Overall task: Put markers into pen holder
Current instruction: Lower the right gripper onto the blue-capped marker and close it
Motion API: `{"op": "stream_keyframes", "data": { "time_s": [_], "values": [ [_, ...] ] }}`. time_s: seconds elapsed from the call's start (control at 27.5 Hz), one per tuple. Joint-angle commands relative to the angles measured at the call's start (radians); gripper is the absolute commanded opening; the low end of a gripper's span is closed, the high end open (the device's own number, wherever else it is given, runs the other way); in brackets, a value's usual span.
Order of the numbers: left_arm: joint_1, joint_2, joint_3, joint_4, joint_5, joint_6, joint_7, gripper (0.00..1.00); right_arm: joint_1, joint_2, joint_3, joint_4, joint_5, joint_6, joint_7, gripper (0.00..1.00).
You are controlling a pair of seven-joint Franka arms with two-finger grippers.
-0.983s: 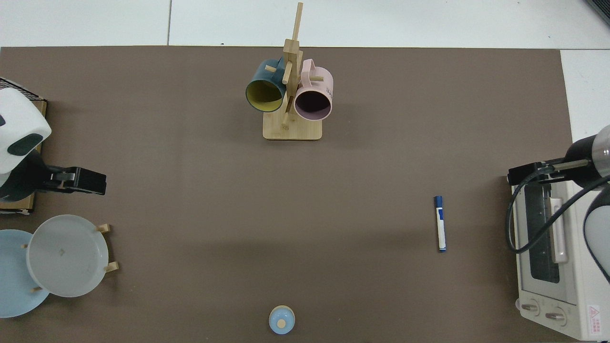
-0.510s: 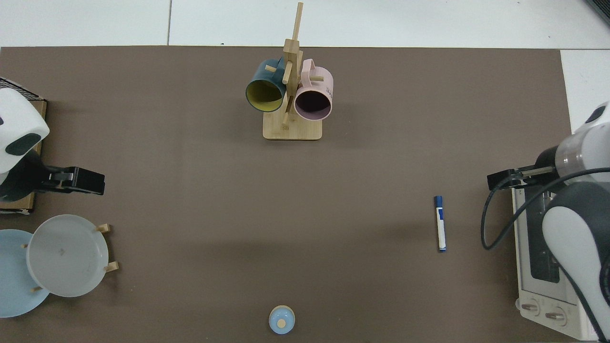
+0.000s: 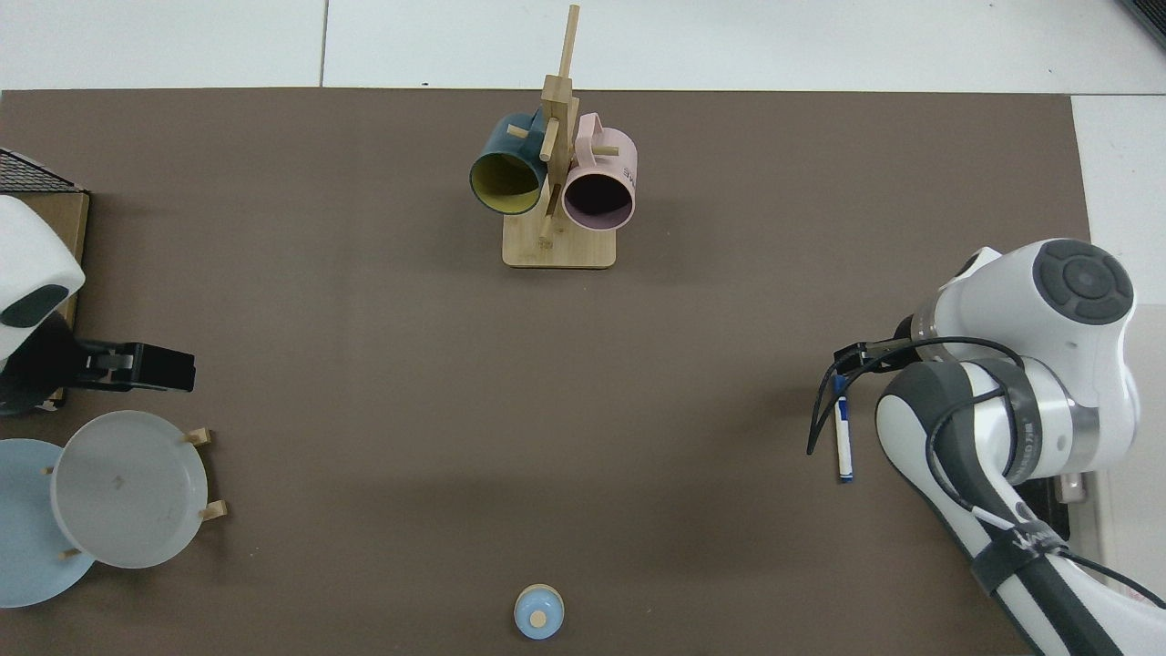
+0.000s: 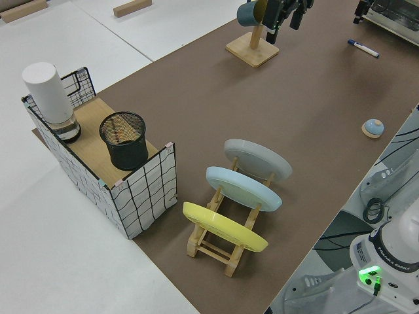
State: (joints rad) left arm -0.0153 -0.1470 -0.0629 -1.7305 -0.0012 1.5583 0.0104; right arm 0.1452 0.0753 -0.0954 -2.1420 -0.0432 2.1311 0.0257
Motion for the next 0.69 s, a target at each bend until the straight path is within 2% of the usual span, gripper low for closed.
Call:
{"op": "stream_keyframes", "data": {
  "time_s": [0.0,0.25,0.36,0.51,0.66],
  "values": [
    [-0.02,-0.072,0.017,-0.089,-0.011,0.052,0.011,1.0,-0.007,-0.035,0.003,-0.127,0.019,0.118,0.069,1.0],
    [-0.026,-0.043,0.017,-0.055,-0.013,0.06,0.002,1.0,0.002,-0.029,0.003,-0.206,0.019,0.213,0.112,1.0],
    [-0.025,0.006,0.018,0.014,-0.013,0.037,0.005,1.0,-0.001,-0.022,0.003,-0.228,0.019,0.262,0.111,1.0],
    [-0.025,0.09,0.018,0.127,-0.01,-0.006,0.005,1.0,-0.001,-0.014,0.003,-0.233,0.019,0.268,0.114,1.0],
    [-0.023,0.121,0.018,0.152,-0.005,-0.003,0.006,1.0,0.001,-0.011,0.003,-0.243,0.019,0.285,0.117,1.0]
  ]
}}
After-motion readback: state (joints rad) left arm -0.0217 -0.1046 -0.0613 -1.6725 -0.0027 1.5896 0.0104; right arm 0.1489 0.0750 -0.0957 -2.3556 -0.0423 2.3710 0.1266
